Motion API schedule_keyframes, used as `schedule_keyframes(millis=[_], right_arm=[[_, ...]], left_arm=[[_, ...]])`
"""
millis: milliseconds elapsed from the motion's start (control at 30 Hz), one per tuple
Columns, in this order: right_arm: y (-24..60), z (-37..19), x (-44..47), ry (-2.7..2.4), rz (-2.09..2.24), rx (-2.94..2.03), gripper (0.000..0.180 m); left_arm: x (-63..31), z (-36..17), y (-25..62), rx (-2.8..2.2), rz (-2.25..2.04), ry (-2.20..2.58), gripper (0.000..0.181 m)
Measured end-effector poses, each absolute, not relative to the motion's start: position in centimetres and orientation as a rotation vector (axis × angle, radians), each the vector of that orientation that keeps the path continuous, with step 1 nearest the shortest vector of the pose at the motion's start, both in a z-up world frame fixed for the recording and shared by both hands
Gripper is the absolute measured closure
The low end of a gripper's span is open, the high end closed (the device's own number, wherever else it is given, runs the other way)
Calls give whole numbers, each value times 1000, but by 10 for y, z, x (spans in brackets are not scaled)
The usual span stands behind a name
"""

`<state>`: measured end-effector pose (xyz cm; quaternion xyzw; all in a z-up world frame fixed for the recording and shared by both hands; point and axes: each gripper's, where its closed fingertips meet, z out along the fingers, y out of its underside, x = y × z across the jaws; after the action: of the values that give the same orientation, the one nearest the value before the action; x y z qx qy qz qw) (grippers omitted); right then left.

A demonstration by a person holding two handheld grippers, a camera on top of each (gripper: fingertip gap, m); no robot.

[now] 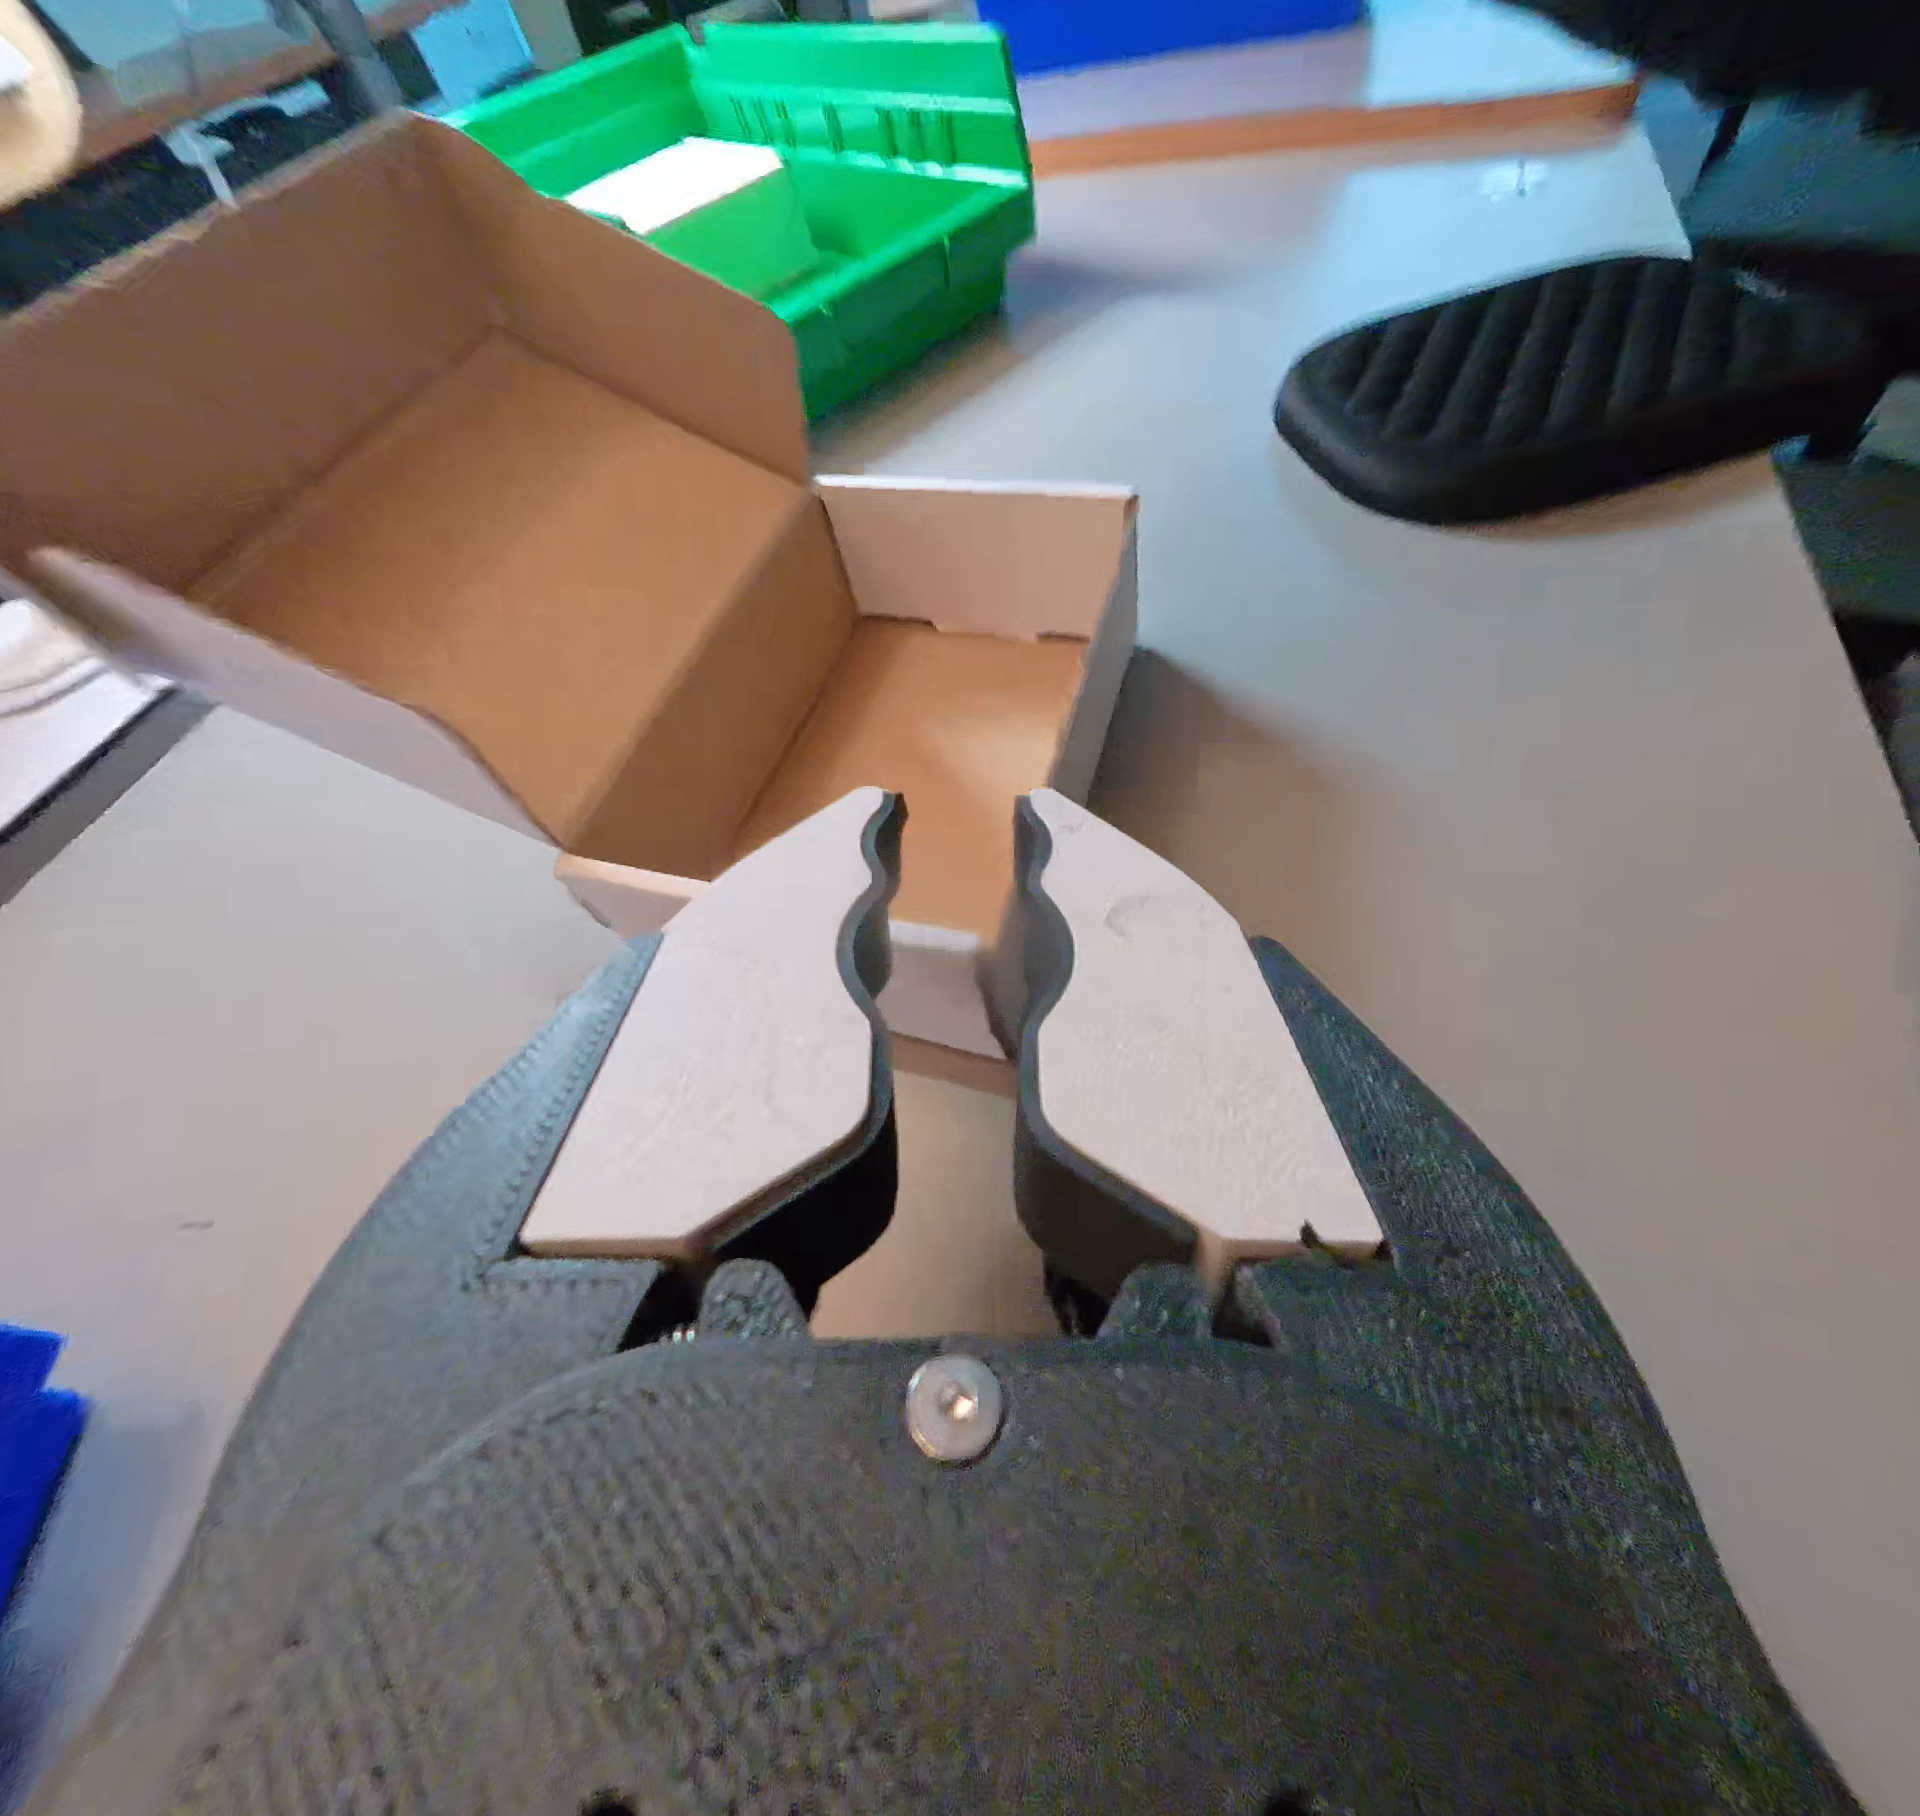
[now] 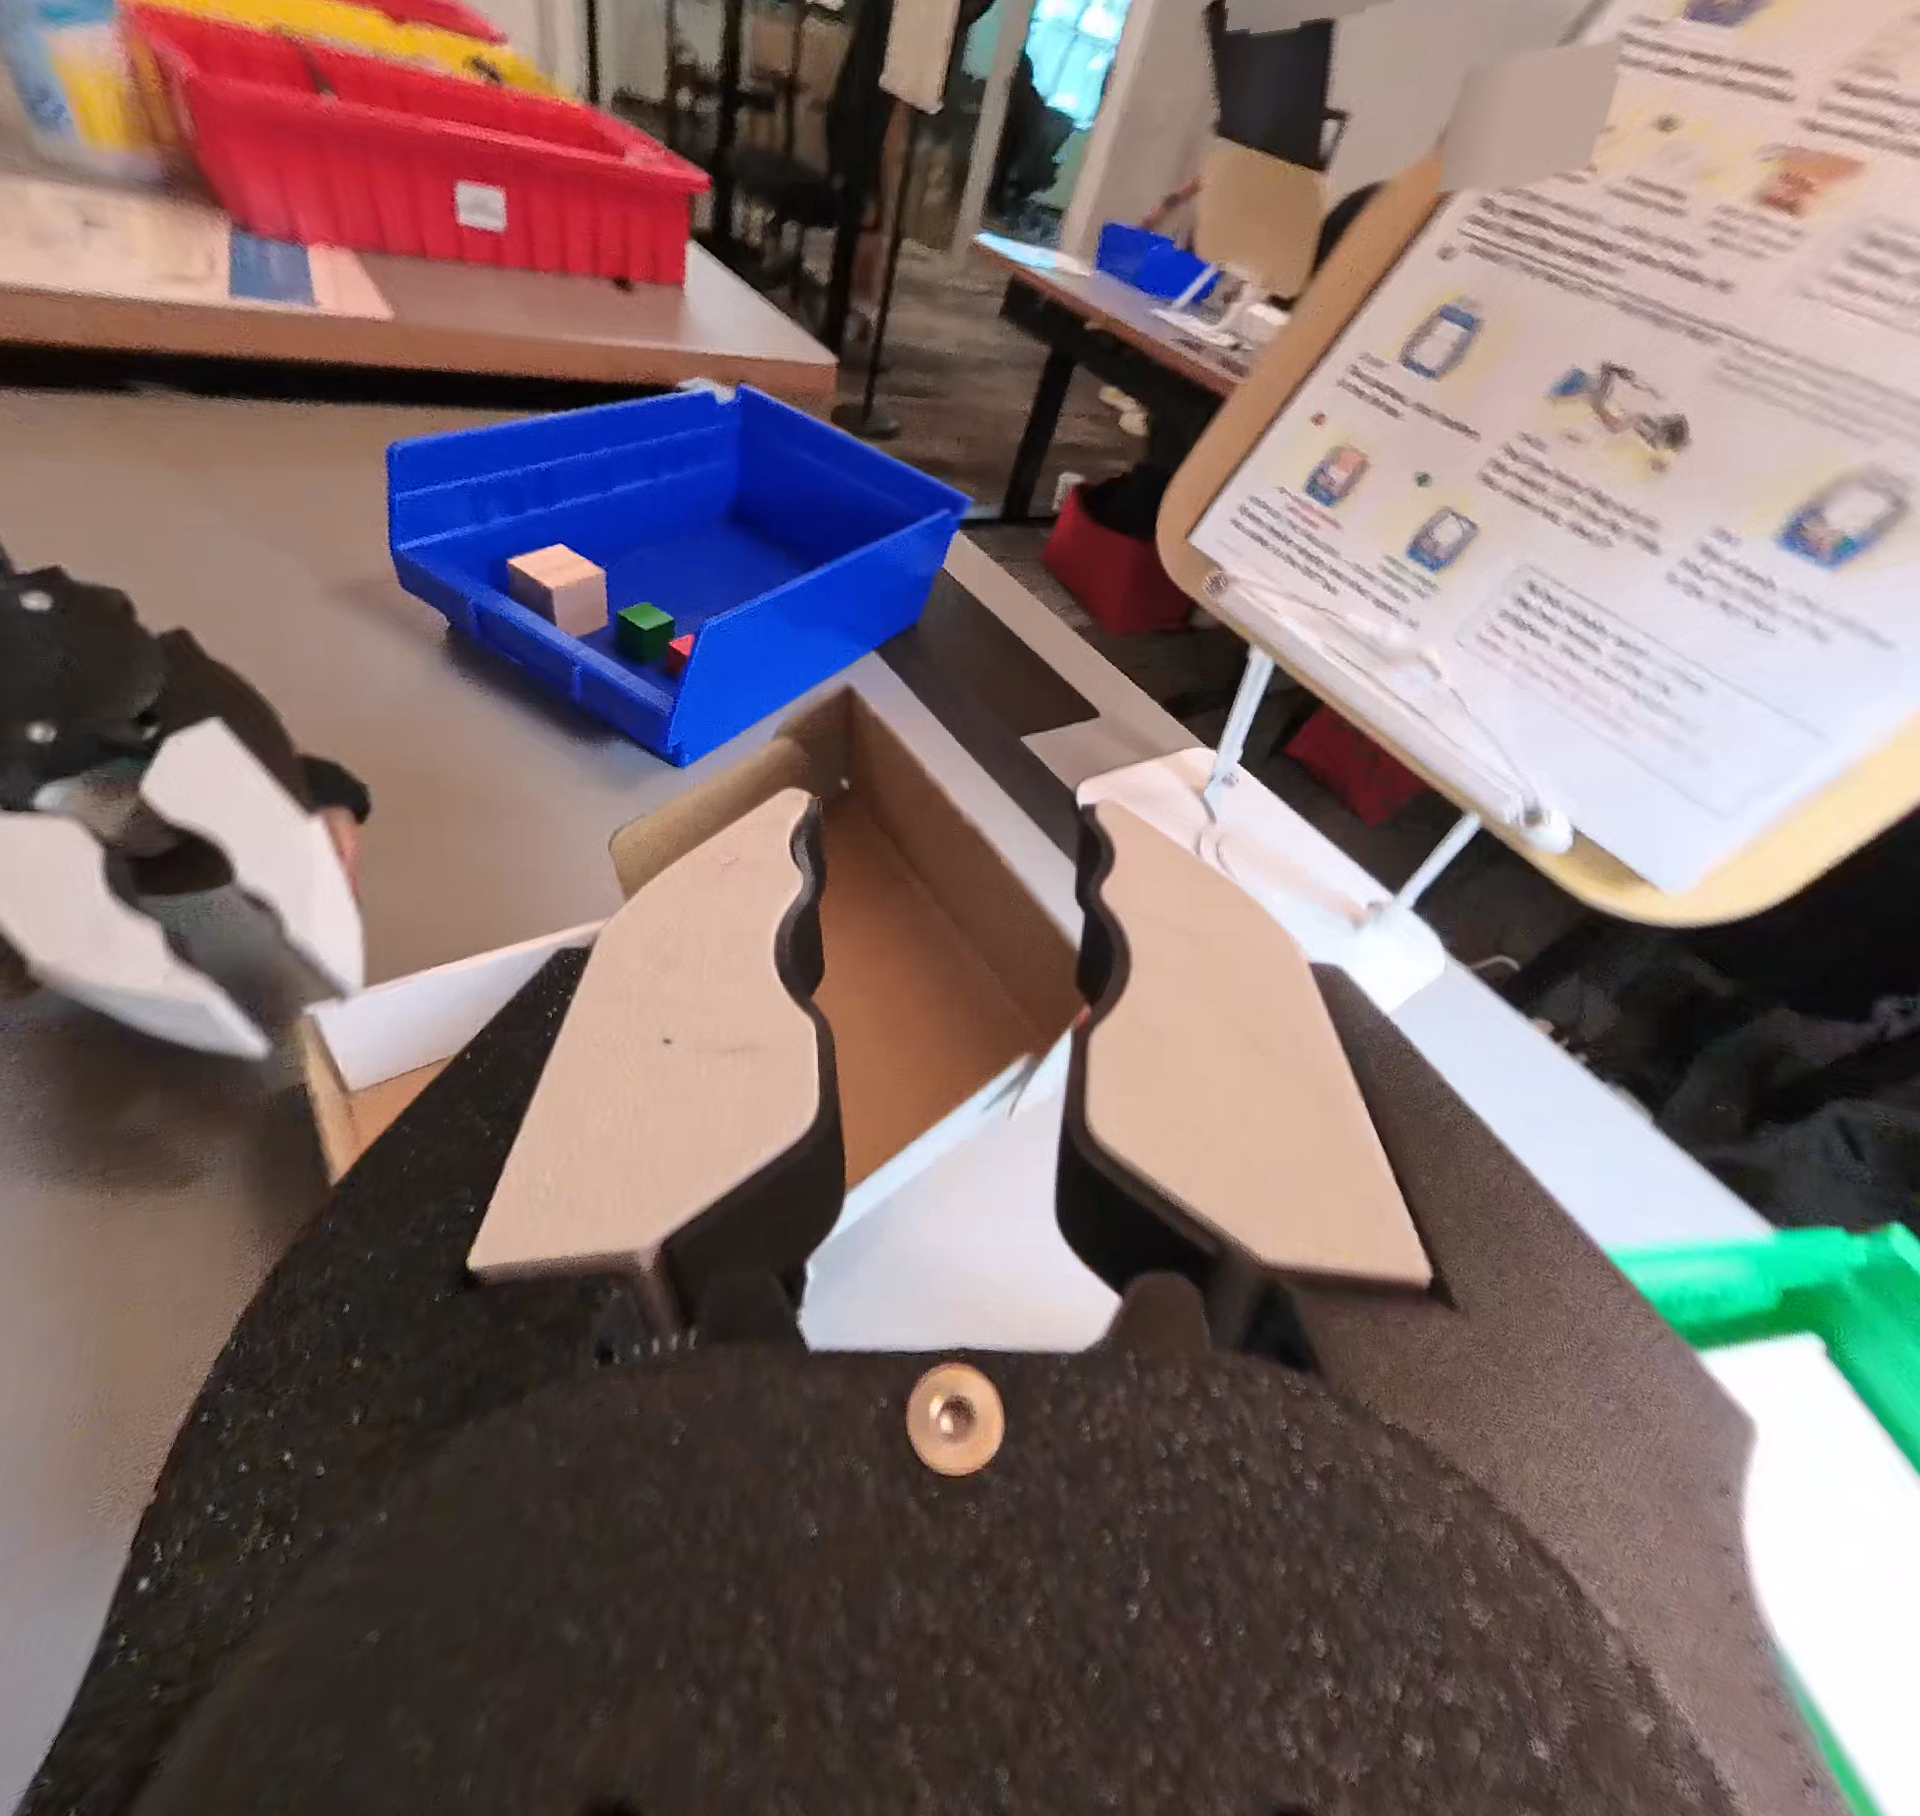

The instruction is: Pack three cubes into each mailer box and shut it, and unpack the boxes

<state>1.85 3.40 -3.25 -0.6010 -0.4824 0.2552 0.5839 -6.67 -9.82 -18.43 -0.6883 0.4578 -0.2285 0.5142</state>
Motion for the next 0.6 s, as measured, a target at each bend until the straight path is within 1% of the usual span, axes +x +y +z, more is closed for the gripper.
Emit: schedule_keyframes(millis=[133,233,333,467,600], right_arm=[[18,-84,59,-967,627,-1504,132],[8,-125,76,-902,631,-1557,132],[6,-148,83,-851,652,-1571,134],[6,-149,82,-857,672,-1559,135],[4,-148,81,-882,651,-1524,135]], left_arm=[[-107,-148,-75,-1634,-522,911,152],[-159,-117,-52,-1639,-474,727,147],[-221,-95,-31,-1682,-362,592,147],[-301,-92,-3,-1842,-186,520,145],[-367,-111,20,-2044,-28,558,143]])
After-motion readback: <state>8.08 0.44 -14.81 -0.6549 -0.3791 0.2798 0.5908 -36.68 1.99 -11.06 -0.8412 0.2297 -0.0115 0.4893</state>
